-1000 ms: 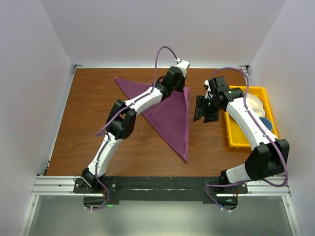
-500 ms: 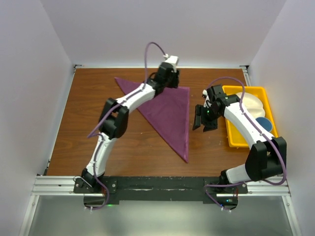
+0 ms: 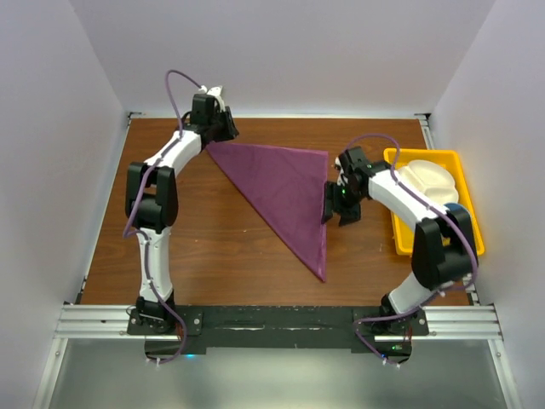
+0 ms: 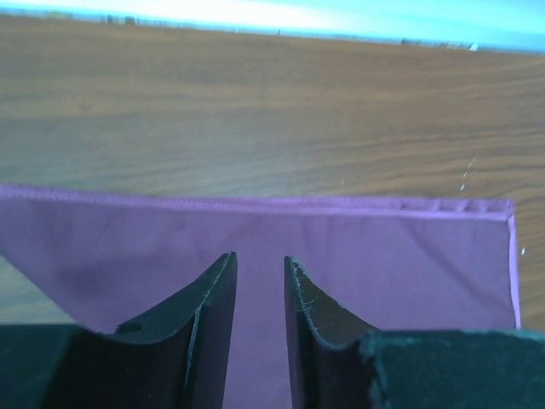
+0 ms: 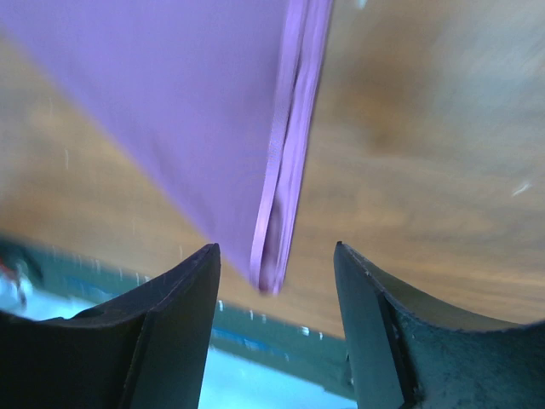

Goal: Fold the napkin, place the utensils inside, and roll it up
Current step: Fold the napkin

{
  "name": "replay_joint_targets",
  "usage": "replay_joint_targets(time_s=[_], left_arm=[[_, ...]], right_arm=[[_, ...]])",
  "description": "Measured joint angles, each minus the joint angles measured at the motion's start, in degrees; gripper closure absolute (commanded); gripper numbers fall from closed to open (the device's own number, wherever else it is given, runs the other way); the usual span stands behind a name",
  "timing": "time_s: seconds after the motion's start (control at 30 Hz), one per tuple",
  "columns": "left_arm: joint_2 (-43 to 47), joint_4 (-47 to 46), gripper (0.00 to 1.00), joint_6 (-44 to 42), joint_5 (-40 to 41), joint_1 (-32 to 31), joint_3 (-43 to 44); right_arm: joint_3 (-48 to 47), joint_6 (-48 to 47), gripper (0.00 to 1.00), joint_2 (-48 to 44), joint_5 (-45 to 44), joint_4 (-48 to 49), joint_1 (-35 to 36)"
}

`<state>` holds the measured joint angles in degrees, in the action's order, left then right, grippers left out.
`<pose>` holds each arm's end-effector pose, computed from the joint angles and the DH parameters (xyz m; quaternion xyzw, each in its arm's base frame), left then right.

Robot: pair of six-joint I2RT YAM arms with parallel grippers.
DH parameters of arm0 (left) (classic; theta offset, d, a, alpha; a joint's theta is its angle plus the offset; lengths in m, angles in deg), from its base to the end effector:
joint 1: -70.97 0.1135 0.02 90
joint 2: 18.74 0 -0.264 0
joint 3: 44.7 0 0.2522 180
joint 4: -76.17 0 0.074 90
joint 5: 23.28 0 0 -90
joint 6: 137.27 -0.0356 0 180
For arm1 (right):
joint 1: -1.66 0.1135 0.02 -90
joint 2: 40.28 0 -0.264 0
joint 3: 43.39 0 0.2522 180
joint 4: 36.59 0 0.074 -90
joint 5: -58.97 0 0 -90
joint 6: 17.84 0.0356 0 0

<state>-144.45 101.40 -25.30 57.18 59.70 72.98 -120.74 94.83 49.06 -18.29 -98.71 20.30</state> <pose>0.5040 -0.1064 0.2328 -0.0424 0.8767 -0.2055 0.4328 0.2755 0.1012 0.2205 0.0193 0.9842 0.1513 0.0898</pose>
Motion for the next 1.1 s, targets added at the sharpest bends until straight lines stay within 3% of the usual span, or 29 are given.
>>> replay_joint_targets(time_s=[0.17, 0.27, 0.4, 0.53, 0.8, 1.1], left_arm=[[0.5, 1.8, 0.67, 0.0, -1.0, 0.1, -2.5], [4.0, 2.4, 0.62, 1.2, -1.3, -0.2, -8.7], [14.9, 4.0, 0.56, 3.3, -1.8, -0.9, -22.3], [26.4, 6.1, 0.54, 3.6, -2.3, -2.8, -30.2], [41.0, 12.2, 0.55, -0.6, -1.6, -4.2, -36.2], [42.7, 15.8, 0.56, -2.1, -0.7, -4.2, -41.0]], right_arm=[[-16.5, 3.5, 0.50, 12.9, -8.4, 1.6, -1.1], [-28.6, 3.8, 0.58, 21.6, -12.9, 2.3, -1.6], [-48.5, 2.9, 0.64, 35.7, -18.1, 1.5, -2.0], [-60.8, 1.9, 0.71, 45.7, -20.8, 1.3, -2.1], [-66.7, 0.1, 0.67, 53.6, -22.8, -0.2, -2.2], [-66.8, -5.5, 0.65, 53.9, -26.5, -0.2, -2.2]])
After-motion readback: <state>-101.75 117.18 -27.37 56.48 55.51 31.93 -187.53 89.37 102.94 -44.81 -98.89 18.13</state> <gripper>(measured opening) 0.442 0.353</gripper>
